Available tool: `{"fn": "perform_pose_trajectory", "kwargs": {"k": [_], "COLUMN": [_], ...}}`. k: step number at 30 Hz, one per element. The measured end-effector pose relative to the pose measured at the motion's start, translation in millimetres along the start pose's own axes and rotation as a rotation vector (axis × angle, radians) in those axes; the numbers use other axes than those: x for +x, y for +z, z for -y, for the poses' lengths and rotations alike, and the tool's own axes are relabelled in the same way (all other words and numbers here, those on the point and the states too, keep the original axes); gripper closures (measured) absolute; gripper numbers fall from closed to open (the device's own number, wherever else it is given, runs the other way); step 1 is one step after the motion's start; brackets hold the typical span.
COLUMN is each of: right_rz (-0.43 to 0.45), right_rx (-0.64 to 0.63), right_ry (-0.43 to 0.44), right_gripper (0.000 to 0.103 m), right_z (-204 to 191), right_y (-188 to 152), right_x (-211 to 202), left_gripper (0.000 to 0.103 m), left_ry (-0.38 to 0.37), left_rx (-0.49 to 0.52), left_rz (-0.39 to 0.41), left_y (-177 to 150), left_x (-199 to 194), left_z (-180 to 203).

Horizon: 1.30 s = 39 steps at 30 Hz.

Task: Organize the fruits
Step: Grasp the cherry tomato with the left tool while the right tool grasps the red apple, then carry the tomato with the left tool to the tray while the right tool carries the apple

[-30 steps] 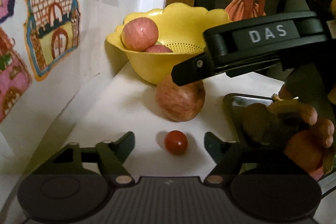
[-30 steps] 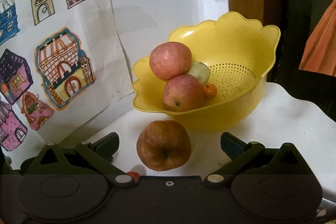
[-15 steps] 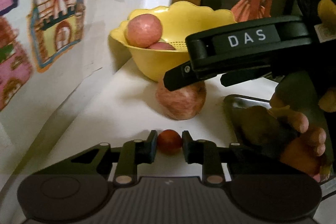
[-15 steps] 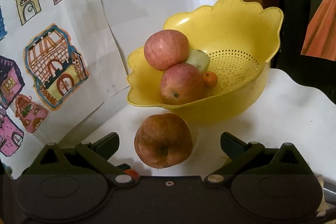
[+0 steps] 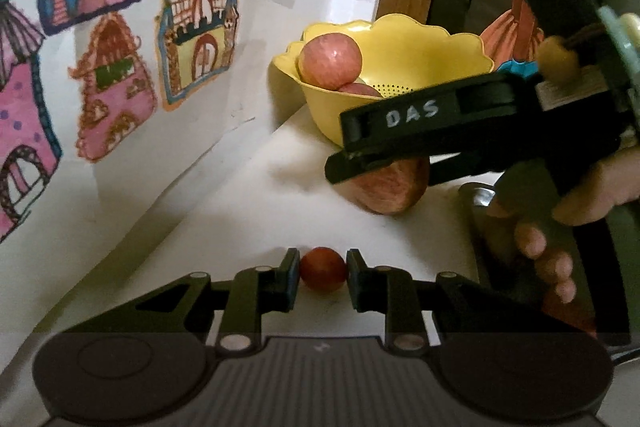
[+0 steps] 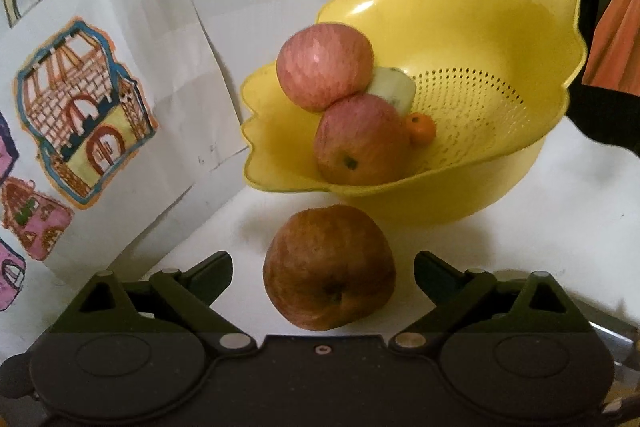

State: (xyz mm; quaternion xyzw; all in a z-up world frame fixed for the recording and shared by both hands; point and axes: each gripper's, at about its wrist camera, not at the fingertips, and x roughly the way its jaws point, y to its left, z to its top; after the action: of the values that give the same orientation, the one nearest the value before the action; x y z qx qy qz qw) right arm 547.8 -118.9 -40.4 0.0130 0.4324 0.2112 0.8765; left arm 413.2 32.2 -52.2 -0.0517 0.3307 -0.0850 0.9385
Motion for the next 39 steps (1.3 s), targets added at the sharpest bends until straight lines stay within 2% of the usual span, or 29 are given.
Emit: {"fn": "perform_pose_trajectory", "kwargs": {"k": [4, 12, 16, 23, 32, 39], "right_rz": [-0.021, -0.026, -0.008, -0.028, -0.011, 0.053], "right_rx": [-0.009, -0.056, -0.084, -0.085, -0.101, -0.081], "right_ry": [-0.01, -0.05, -0.088, -0.054, 0.014, 0.054], "right_gripper": [0.008, 0.021, 0.032, 0.033, 0.033, 0.033], "right_z": [-3, -11, -13, -19, -28, -21], "right_y": [0, -3, -4, -9, -16, -14], "right_x": [9, 17, 15, 8, -34, -95], "left_gripper": [0.076, 0.076, 0.076, 0.076, 0.076, 0.076], "left_ry": [0.005, 0.003, 0.009, 0.026, 0.039, 0.03], "left_rx": [0.003, 0.004, 0.0, -0.008, -0.011, 0.004], "left_rz": [0.006, 0.014, 0.022, 0.034, 0.066, 0.113], "left_y": [-2, -2, -2, 0, 1, 7], "left_x": [-5, -10, -14, -22, -50, -81], "left_z": [-1, 2, 2, -1, 0, 18]}}
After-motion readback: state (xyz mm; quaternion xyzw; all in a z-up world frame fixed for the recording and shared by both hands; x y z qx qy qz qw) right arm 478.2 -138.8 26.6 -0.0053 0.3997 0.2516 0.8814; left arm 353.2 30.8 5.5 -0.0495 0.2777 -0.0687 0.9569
